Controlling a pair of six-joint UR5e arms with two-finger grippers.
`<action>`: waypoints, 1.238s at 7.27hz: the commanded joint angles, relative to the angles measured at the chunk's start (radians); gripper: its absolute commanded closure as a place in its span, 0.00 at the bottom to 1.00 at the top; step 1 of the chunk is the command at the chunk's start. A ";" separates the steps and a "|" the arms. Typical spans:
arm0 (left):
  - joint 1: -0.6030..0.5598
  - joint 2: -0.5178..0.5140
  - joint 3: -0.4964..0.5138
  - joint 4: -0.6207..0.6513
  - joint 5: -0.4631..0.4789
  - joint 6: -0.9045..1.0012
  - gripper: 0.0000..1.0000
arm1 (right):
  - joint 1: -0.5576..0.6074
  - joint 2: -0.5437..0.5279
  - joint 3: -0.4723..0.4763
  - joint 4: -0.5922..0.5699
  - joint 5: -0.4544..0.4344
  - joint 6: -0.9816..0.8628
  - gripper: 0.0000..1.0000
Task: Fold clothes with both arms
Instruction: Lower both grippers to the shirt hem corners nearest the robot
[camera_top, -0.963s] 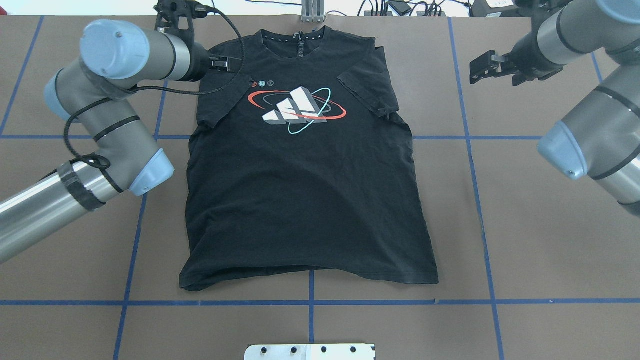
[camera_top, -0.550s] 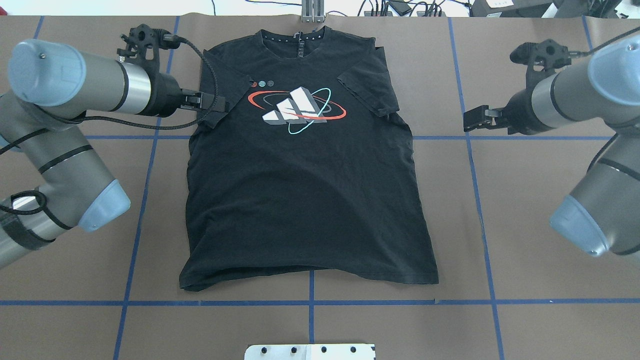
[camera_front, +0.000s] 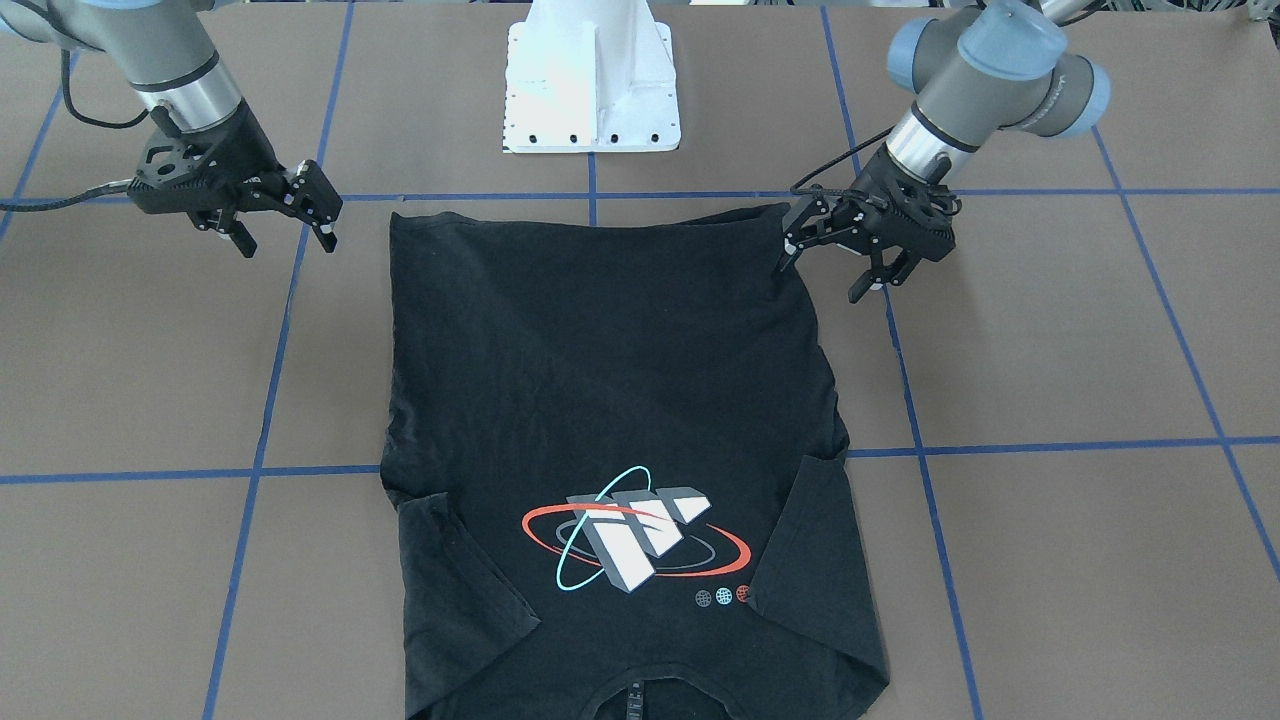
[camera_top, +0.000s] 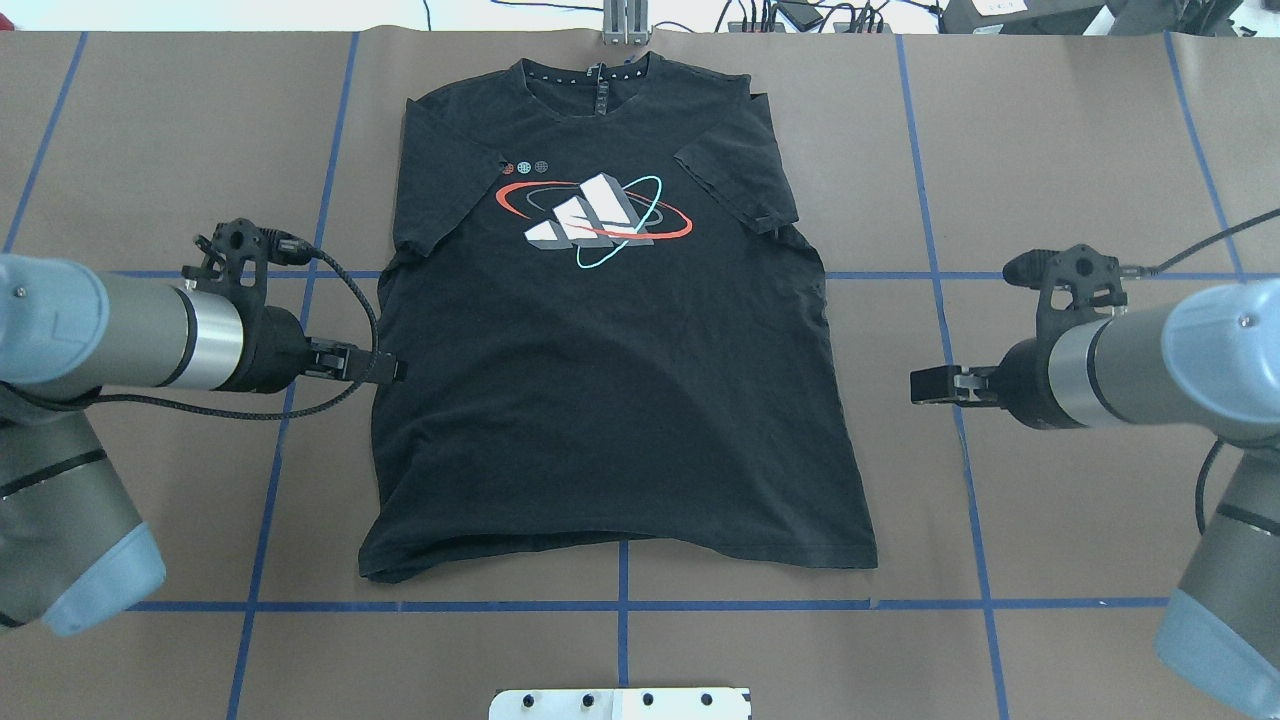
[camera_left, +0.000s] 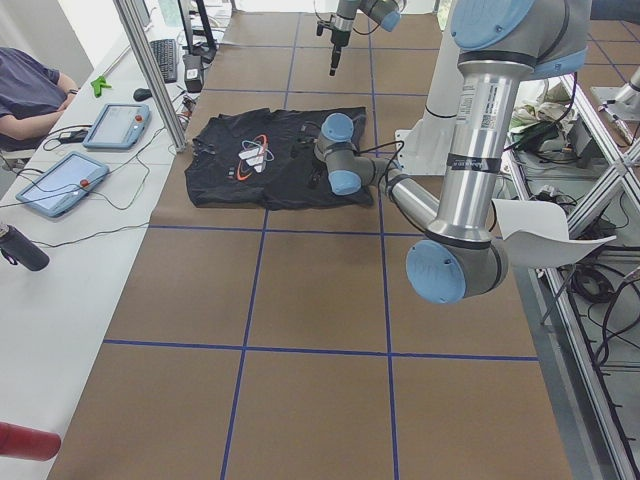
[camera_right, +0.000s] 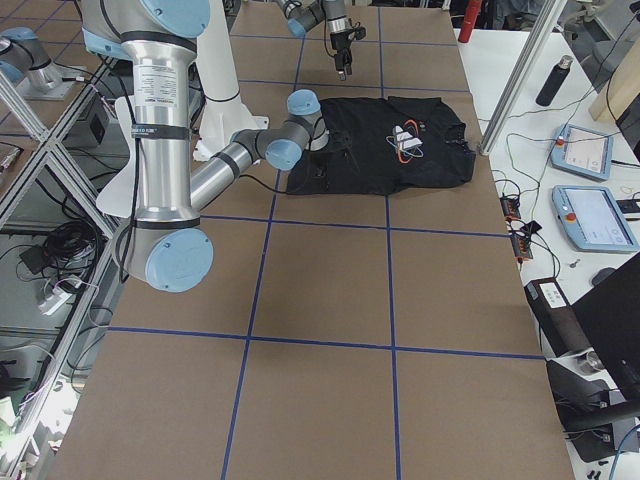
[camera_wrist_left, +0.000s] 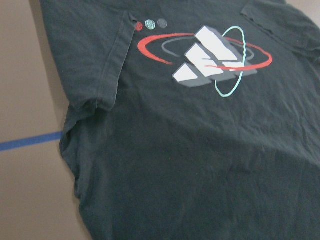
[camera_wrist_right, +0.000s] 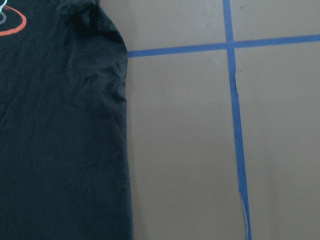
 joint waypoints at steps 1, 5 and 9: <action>0.160 0.041 -0.018 -0.001 0.112 -0.128 0.00 | -0.105 -0.101 0.030 0.093 -0.088 0.069 0.01; 0.305 0.170 -0.071 0.002 0.180 -0.216 0.00 | -0.190 -0.115 0.039 0.093 -0.167 0.072 0.00; 0.372 0.171 -0.070 0.001 0.199 -0.319 0.54 | -0.227 -0.110 0.040 0.093 -0.204 0.088 0.00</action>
